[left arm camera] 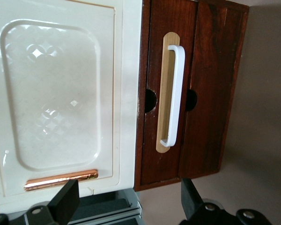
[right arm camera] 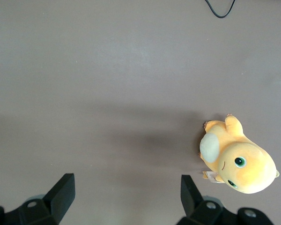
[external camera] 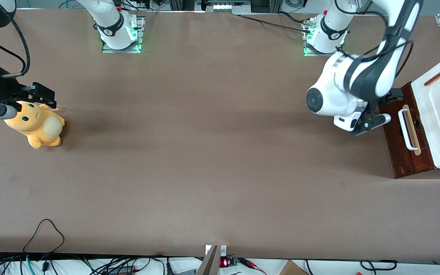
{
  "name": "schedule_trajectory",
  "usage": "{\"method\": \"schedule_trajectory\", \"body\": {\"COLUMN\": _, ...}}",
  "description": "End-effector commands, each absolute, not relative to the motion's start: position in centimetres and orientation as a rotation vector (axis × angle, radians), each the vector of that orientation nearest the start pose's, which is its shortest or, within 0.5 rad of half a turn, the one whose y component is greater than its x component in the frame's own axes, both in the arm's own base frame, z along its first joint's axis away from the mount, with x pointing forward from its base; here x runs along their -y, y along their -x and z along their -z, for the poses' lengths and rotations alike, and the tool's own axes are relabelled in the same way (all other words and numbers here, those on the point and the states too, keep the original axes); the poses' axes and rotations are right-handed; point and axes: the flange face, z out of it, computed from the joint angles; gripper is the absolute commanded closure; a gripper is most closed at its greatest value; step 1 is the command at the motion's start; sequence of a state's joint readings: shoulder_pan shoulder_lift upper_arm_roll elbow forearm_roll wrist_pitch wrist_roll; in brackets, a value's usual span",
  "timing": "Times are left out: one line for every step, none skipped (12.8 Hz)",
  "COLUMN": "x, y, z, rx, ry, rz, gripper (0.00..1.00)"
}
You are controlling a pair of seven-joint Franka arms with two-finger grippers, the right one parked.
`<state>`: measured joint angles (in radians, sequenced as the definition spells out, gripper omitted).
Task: Open lower drawer with left arm only
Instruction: 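Move the open left gripper down to the lower drawer's white handle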
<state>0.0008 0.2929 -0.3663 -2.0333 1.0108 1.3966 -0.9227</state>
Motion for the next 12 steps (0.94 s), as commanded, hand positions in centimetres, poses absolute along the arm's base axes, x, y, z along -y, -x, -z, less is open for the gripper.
{"method": "schedule_trajectory", "body": {"x": 7.3, "y": -51.3, "z": -27.9, "rx": 0.130, "ry": 1.824, "rz": -0.083, "gripper": 0.05}}
{"method": "schedule_trajectory", "body": {"x": 7.0, "y": -51.2, "z": -26.9, "rx": 0.112, "ry": 1.792, "rz": -0.074, "gripper": 0.06}}
{"method": "schedule_trajectory", "body": {"x": 6.5, "y": -51.0, "z": -25.0, "rx": 0.071, "ry": 1.731, "rz": -0.057, "gripper": 0.06}}
{"method": "schedule_trajectory", "body": {"x": 6.2, "y": -51.0, "z": -23.8, "rx": 0.039, "ry": 1.711, "rz": -0.048, "gripper": 0.06}}
{"method": "schedule_trajectory", "body": {"x": 5.2, "y": -51.4, "z": -23.0, "rx": 0.026, "ry": 1.697, "rz": -0.041, "gripper": 0.07}}
{"method": "schedule_trajectory", "body": {"x": 4.2, "y": -51.7, "z": -22.3, "rx": 0.010, "ry": 1.677, "rz": -0.034, "gripper": 0.08}}
{"method": "schedule_trajectory", "body": {"x": 3.4, "y": -51.8, "z": -21.5, "rx": 0.002, "ry": 1.670, "rz": -0.038, "gripper": 0.09}}
{"method": "schedule_trajectory", "body": {"x": 2.5, "y": -52.2, "z": -20.8, "rx": -0.013, "ry": 1.650, "rz": -0.029, "gripper": 0.10}}
{"method": "schedule_trajectory", "body": {"x": 1.6, "y": -52.4, "z": -20.1, "rx": -0.015, "ry": 1.639, "rz": -0.033, "gripper": 0.10}}
{"method": "schedule_trajectory", "body": {"x": 1.1, "y": -52.4, "z": -19.3, "rx": -0.017, "ry": 1.634, "rz": -0.023, "gripper": 0.10}}
{"method": "schedule_trajectory", "body": {"x": 0.7, "y": -52.3, "z": -18.4, "rx": -0.005, "ry": 1.625, "rz": -0.003, "gripper": 0.10}}
{"method": "schedule_trajectory", "body": {"x": 0.7, "y": -52.2, "z": -18.1, "rx": -0.004, "ry": 1.622, "rz": -0.003, "gripper": 0.10}}
